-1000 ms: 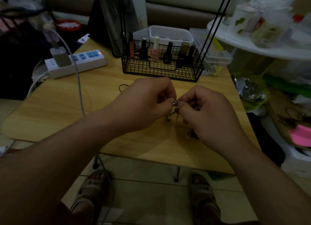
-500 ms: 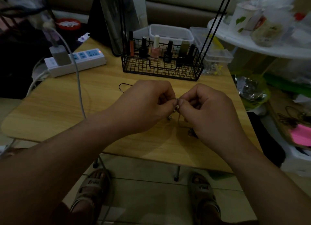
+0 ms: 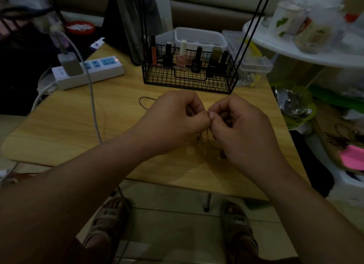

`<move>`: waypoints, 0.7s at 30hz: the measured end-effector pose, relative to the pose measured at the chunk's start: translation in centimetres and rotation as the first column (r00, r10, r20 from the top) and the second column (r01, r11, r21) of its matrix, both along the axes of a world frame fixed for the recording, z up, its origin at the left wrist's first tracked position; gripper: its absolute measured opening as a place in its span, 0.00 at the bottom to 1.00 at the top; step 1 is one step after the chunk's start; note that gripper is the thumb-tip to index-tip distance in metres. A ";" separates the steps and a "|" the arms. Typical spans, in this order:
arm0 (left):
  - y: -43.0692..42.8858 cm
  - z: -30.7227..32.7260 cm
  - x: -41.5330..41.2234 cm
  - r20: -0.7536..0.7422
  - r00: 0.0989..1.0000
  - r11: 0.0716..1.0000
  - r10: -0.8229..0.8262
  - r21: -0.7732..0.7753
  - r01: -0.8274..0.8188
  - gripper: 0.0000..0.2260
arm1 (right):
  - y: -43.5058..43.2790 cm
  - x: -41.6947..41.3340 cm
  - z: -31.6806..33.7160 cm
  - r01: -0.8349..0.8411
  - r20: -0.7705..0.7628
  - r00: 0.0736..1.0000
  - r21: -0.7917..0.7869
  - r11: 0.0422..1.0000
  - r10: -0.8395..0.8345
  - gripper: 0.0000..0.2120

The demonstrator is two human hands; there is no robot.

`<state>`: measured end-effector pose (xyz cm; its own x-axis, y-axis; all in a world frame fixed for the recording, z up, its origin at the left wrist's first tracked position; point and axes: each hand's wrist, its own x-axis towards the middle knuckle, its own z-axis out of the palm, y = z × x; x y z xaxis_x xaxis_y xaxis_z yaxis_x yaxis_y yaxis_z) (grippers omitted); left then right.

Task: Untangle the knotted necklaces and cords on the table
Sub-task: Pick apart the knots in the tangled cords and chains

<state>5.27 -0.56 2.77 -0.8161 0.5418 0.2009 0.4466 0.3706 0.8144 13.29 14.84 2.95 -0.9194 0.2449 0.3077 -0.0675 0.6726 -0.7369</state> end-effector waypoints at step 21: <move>-1.3 0.6 -1.0 -0.113 0.962 0.967 -0.250 -0.079 0.242 0.02 | 0.8 0.4 1.2 0.019 0.142 0.990 -0.157 0.987 0.003 0.05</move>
